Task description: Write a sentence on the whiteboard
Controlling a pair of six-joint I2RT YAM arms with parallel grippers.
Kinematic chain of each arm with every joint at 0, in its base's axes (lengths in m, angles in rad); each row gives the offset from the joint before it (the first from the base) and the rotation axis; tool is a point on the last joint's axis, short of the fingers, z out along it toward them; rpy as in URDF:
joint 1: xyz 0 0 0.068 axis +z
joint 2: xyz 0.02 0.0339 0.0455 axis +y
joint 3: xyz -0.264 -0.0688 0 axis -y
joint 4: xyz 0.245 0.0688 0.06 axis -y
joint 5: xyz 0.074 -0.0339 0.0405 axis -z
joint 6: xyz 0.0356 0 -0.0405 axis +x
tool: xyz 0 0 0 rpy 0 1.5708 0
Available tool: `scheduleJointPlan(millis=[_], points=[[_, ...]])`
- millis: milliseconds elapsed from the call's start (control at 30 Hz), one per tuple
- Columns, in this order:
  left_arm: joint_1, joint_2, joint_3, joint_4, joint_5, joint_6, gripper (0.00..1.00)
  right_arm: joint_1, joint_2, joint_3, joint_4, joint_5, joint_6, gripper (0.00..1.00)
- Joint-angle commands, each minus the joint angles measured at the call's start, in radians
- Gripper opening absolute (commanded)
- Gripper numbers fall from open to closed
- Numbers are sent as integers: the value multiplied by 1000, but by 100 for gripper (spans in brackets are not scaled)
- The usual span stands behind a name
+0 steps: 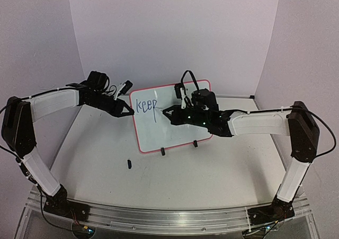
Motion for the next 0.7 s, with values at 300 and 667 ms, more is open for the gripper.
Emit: scheduleJointPlan(millis=[300, 667], points=[[-41, 41, 5, -48, -58, 52, 0, -5, -74, 9, 3, 15, -22, 0], [-41, 40, 5, -46, -58, 52, 0, -5, -173, -34, -38, 47, -47, 0]])
